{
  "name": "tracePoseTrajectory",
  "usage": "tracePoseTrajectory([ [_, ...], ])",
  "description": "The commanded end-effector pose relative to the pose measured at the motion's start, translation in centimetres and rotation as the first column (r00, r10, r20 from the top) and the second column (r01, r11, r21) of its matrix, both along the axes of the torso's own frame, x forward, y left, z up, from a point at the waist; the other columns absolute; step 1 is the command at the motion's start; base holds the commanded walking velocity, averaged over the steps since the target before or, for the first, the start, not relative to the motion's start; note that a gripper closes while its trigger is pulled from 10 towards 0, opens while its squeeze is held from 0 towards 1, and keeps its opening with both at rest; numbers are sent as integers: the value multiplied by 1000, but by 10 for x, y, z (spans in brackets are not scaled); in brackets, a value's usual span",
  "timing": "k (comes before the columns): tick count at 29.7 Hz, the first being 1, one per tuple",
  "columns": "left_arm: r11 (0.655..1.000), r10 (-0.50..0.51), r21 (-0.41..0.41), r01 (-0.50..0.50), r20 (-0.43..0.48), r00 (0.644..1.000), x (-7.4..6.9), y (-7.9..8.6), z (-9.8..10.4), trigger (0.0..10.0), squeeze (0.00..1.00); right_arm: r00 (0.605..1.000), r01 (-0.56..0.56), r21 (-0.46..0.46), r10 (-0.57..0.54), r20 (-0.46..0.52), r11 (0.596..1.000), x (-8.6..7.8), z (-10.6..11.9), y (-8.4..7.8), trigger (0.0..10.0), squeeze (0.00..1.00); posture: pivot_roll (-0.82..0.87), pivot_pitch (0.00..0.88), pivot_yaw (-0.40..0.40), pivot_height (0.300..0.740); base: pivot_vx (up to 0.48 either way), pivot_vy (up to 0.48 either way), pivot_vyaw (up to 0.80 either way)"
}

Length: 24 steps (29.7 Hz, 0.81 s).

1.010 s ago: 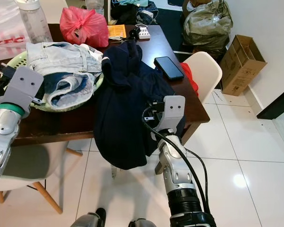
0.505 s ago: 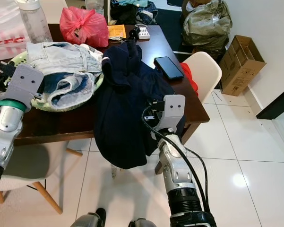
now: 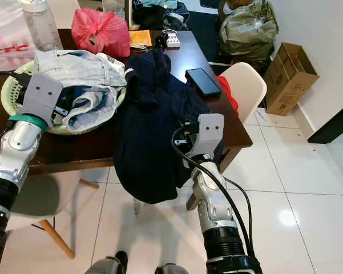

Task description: Hang hanger

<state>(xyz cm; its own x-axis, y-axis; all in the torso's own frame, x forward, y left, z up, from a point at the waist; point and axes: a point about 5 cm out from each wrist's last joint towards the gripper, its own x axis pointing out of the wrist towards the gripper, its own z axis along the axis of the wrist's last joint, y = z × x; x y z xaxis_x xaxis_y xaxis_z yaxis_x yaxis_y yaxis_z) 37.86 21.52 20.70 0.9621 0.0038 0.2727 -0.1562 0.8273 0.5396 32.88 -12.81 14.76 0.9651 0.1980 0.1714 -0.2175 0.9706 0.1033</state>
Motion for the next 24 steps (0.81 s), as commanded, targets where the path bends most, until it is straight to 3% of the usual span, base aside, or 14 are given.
tracePoseTrajectory([
  [1,1000,16,27,-16,-11,1000,1,2,-3,10000,0,1000,2,-4,-2,-9,1000,-2,-2,-1,10000,0,30,69,-29,740,0,0,0],
  [3,999,28,29,-28,-10,1000,1,3,-4,10000,0,1000,1,-4,-1,-9,1000,-2,-2,-1,10000,0,30,69,-29,740,0,0,0],
  [4,999,42,29,-41,-9,999,1,6,-4,9137,0,1000,1,-4,-1,-9,1000,-2,-2,-1,10000,0,29,69,-28,740,0,0,0],
  [5,996,77,34,-77,-4,997,0,11,-5,2118,0,1000,0,-5,0,-9,1000,-2,-2,-1,10000,0,30,67,-31,740,0,0,0],
  [6,996,77,34,-77,-4,997,0,11,-5,2118,0,1000,0,-5,0,-9,1000,-2,-2,-1,10000,0,30,67,-31,740,0,0,0],
  [7,995,93,31,-93,-5,996,-1,14,-6,0,0,1000,0,-5,0,-9,1000,-2,-2,-1,10000,0,30,67,-31,740,0,0,0],
  [12,990,129,47,-130,17,991,-2,20,-4,0,0,1000,-5,-8,5,-9,1000,-2,-3,-1,10000,0,36,62,-36,740,0,0,0],
  [24,990,126,54,-129,62,990,-1,17,6,0,0,1000,-11,-7,10,-8,1000,-1,-3,1,10000,0,39,63,-36,740,0,0,0],
])
